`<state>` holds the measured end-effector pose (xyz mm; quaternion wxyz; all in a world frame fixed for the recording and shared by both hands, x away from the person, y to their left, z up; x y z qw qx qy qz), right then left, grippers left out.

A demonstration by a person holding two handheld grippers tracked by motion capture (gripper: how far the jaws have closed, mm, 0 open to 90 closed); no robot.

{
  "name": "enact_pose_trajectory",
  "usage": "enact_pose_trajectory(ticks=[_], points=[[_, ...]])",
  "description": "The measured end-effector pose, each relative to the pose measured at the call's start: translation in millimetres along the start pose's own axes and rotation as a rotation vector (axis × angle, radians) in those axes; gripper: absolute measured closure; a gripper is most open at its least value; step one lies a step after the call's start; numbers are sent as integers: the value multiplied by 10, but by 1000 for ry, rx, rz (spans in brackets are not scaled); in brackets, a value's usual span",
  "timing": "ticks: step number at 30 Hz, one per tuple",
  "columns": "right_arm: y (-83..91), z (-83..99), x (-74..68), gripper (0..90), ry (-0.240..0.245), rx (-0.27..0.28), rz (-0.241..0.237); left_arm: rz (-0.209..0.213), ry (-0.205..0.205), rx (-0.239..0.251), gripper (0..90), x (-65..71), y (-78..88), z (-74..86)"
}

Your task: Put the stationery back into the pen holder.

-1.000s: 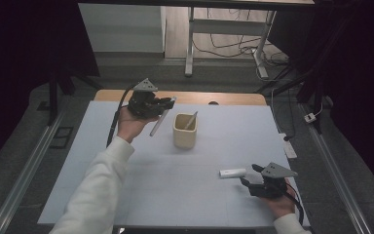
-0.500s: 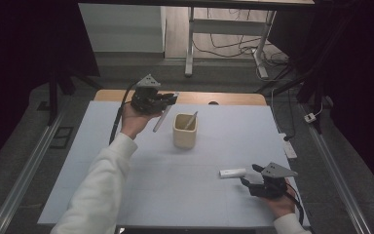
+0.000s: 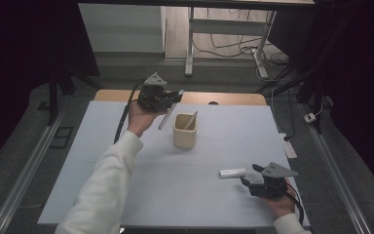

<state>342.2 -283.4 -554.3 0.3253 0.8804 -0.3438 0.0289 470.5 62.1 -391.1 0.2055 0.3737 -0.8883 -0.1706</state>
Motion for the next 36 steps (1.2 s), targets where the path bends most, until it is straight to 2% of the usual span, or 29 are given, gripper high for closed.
enact_pose_trajectory(ticks=[7,18,22,26,31,36], points=[[5,-1,3,291,1,2,1,-3,-1,0,780,-5,-100,-45],[2,15,14,291,-8,-1,2,6,-3,0,780,32,-371,-81],[-1,16,14,291,-7,-2,0,6,8,15,780,47,-445,-119],[-5,17,14,291,-7,-2,0,24,33,40,779,76,-477,-175],[-12,19,11,291,-4,-4,-4,26,25,58,779,127,-506,-233],[-14,20,10,291,-2,-4,-7,31,25,61,779,146,-565,-218]])
Point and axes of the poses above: each handheld gripper's, and its own axes: y roughly backward along the jaws, z roughly out of its underside, x roughly to its right, the point moved 6 cm from there along -y, roughly forward along the jaws, and after that the axes turned 12 degrees about y, right-handed, at the moved point
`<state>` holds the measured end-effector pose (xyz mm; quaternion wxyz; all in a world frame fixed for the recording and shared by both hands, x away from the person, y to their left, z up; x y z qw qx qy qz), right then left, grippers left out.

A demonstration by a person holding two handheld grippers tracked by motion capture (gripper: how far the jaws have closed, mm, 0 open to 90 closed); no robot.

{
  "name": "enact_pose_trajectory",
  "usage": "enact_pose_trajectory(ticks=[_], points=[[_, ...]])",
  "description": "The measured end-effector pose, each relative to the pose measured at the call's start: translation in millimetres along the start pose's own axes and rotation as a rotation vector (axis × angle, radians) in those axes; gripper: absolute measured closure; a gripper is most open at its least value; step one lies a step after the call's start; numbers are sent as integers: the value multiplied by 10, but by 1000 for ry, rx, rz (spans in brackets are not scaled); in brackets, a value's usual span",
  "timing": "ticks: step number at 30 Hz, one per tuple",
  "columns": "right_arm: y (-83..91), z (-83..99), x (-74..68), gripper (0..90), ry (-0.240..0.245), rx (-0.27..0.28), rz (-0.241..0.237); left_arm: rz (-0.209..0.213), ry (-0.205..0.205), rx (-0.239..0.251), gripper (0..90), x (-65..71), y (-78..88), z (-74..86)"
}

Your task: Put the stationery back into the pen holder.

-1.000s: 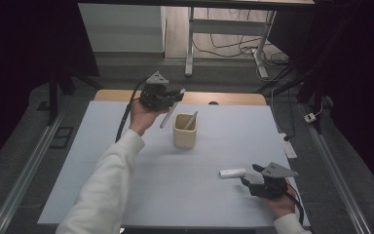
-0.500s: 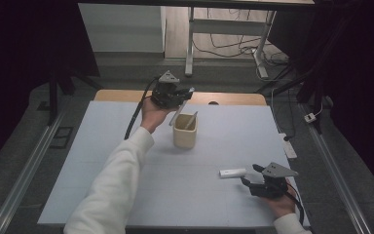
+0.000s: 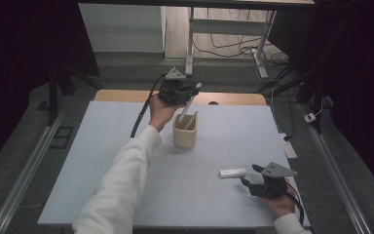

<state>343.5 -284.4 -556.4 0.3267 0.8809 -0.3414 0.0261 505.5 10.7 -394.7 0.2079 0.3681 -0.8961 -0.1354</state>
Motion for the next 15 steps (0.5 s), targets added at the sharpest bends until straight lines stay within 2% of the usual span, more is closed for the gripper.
enact_pose_trajectory(ticks=[12,14,15], points=[[-4,3,-1,291,1,-3,-2,-5,-1,-14,774,-38,-63,82],[-5,2,-3,291,1,-2,-2,-12,-6,-19,760,-55,-69,107],[-4,2,-2,291,1,-3,-1,-5,-6,-19,712,-61,-71,118]])
Point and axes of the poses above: each handheld gripper's, and its own axes: y roughly backward along the jaws, z roughly out of its underside, x roughly to its right, the point moved 6 cm from there along -y, roughly forward along the jaws, and after that the axes turned 12 degrees about y, right-handed, at the moved point
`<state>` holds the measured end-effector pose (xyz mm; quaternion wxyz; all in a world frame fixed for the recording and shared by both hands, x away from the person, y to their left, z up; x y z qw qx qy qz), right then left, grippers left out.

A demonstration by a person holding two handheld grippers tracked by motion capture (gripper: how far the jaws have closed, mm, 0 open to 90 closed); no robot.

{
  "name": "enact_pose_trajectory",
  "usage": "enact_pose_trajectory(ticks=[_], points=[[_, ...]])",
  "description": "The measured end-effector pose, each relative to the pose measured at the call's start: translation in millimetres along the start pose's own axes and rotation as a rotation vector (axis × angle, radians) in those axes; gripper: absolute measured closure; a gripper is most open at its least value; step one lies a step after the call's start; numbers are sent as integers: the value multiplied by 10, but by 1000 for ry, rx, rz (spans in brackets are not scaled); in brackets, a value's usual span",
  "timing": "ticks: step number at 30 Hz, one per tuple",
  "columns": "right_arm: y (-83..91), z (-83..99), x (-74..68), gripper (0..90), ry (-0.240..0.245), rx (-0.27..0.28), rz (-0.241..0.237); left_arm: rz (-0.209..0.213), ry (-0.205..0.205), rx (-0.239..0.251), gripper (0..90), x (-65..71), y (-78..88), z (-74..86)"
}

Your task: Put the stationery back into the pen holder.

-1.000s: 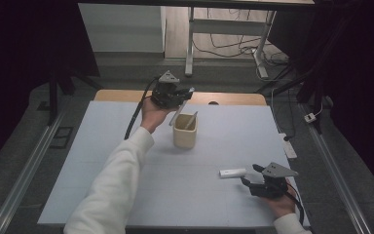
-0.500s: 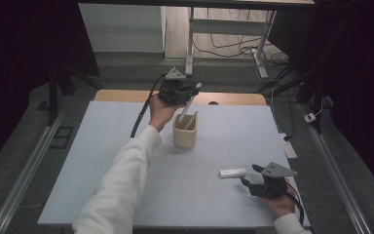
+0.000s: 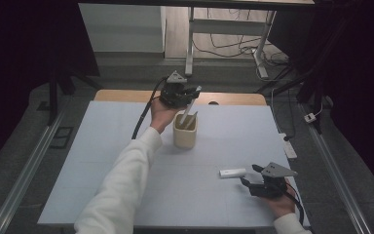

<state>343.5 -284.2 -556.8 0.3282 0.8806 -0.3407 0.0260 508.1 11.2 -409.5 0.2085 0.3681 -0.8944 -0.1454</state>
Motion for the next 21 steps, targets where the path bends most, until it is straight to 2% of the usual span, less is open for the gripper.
enact_pose_trajectory(ticks=[2,4,7,12,17,21], points=[[1,0,0,291,0,0,0,-2,3,-5,605,-16,9,20],[-2,1,0,291,0,-1,0,13,5,-11,570,-15,23,39],[-3,1,2,291,-2,0,0,15,-3,-19,534,-18,34,75],[0,-1,-1,291,1,0,2,25,2,-30,518,-24,56,134],[1,-2,1,291,0,0,4,18,-29,-50,516,-8,95,186],[4,-4,-2,291,1,1,4,30,-31,-44,514,2,165,237]])
Point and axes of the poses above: each handheld gripper's, and its own axes: y roughly backward along the jaws, z roughly out of its underside, x roughly to its right, the point moved 6 cm from there along -y, roughly forward along the jaws, and after that the axes turned 12 degrees about y, right-handed, at the moved point
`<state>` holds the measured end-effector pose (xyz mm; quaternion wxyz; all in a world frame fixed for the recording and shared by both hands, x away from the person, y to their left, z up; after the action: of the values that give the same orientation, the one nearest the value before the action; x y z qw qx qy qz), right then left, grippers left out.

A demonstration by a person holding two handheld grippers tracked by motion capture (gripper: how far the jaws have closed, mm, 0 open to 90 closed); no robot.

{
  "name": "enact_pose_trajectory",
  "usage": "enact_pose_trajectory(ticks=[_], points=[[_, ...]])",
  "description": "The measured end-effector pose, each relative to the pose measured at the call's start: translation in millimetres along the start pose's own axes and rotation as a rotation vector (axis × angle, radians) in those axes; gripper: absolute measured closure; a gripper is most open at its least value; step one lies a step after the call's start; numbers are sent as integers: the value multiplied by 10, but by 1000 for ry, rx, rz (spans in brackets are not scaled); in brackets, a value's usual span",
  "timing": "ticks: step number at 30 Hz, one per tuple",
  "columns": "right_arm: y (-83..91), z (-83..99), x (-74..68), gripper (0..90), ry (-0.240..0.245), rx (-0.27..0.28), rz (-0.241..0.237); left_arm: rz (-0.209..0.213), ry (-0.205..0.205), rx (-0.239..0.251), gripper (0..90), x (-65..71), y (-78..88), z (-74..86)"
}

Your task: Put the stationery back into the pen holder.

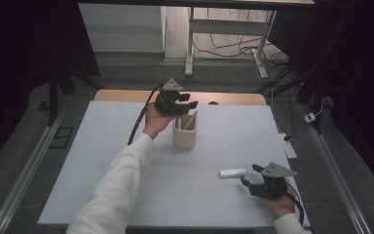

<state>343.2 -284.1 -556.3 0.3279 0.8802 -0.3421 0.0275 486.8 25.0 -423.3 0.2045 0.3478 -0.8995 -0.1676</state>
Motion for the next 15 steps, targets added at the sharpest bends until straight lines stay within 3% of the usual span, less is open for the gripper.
enact_pose_trajectory(ticks=[5,15], points=[[1,1,6,291,0,0,1,-16,-27,-13,514,4,113,98],[6,-1,1,292,2,-4,6,4,-27,-18,497,16,404,285]])
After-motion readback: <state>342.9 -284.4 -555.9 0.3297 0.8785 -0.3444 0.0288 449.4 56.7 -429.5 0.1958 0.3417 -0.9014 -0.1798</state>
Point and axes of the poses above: each handheld gripper's, and its own axes: y roughly backward along the jaws, z roughly out of its underside, x roughly to its right, the point moved 6 cm from there along -y, roughly forward along the jaws, and after that the axes turned 12 degrees about y, right-handed, at the moved point
